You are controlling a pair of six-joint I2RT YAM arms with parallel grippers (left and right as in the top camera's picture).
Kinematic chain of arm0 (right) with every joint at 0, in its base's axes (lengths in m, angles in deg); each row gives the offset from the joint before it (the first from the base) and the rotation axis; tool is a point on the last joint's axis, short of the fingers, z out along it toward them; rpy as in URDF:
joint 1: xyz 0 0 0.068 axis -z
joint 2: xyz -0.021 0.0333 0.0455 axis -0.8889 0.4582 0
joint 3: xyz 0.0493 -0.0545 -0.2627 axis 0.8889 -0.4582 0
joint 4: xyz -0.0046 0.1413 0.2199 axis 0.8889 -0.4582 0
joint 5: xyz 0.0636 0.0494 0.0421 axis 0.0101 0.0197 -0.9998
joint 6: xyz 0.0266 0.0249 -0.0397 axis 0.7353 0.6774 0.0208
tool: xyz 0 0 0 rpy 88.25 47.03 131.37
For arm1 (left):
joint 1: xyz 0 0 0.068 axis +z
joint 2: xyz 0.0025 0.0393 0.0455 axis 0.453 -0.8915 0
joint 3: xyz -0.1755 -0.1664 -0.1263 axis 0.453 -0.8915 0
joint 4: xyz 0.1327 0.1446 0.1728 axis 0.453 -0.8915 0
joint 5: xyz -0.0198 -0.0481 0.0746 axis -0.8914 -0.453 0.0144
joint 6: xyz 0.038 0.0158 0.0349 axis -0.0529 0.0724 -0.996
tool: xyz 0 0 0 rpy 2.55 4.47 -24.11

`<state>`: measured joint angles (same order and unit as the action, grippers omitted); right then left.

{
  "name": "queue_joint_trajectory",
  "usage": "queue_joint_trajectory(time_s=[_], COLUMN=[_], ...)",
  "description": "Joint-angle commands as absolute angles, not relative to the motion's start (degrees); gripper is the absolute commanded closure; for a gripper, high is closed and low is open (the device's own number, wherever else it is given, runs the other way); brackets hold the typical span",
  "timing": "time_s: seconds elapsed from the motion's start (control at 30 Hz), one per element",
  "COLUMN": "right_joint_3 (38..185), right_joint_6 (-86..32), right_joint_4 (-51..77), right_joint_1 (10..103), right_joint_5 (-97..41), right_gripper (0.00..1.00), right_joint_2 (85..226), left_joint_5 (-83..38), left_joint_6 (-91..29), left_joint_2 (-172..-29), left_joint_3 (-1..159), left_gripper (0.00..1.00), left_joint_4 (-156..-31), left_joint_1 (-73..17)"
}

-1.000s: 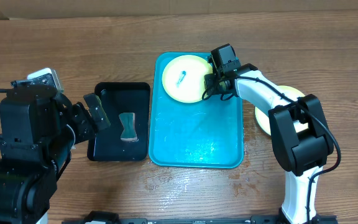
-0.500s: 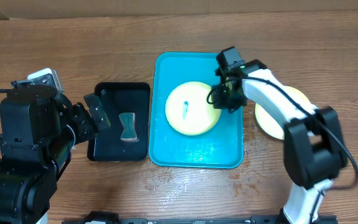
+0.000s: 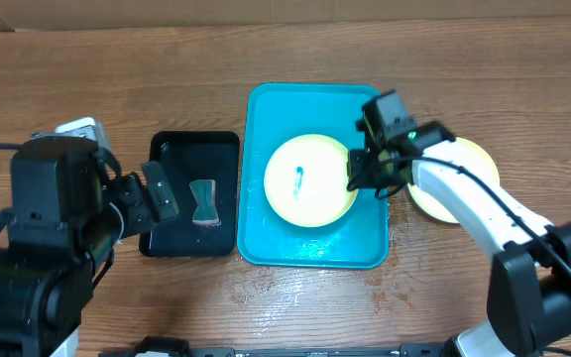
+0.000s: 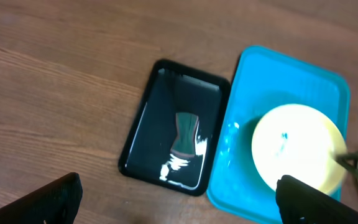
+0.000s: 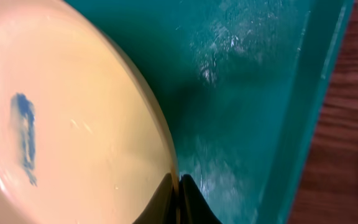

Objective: Clean dirty plates on tray and stack at the side
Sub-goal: 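Move the right gripper back to grip the remaining yellow plate's rim, then grasp the sponge with the left gripper and bring it to the yellow plate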

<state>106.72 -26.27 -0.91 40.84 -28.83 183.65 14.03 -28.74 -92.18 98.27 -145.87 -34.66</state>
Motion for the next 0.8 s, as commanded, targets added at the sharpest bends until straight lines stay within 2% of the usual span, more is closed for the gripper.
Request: queue_joint_trajectory(time_s=[0.0,0.13,0.23,0.37,0.57,0.7,0.77], right_joint_3=[99.5,98.0,99.9,103.5,105.1,105.1,105.1], right_joint_6=[-24.4,-26.4,-27.9,-27.9,-27.5,-27.5,-27.5], right_joint_4=[5.8,7.7,5.4,-0.3,-9.1,-12.8,-15.2], right_joint_1=[40.6,40.6,40.6,40.6,40.6,40.6,40.6], right_joint_5=[-29.2,-30.3,-30.7,-30.7,-32.6,-35.4,-35.4], right_gripper=[0.96,0.94,0.8,0.72,0.7,0.67,0.67], right_joint_2=[183.7,183.7,181.9,176.7,165.2,159.1,156.6], left_joint_5=[10.7,9.9,10.0,10.2,8.6,4.2,2.3], left_joint_6=[-33.1,-32.9,-32.6,-31.2,-30.5,-30.5,-30.2], left_joint_2=[-94.5,-97.4,-99.7,-103.1,-108.2,-112.7,-117.3], left_joint_3=[98.7,98.5,97.4,93.3,82.9,75.4,71.4], left_gripper=[0.0,0.0,0.01,0.04,0.07,0.07,0.1], left_joint_4=[-147.2,-149.8,-149.8,-149.1,-142.2,-134.1,-129.3], left_joint_1=[-34.5,-34.5,-34.4,-34.4,-34.4,-33.8,-32.6])
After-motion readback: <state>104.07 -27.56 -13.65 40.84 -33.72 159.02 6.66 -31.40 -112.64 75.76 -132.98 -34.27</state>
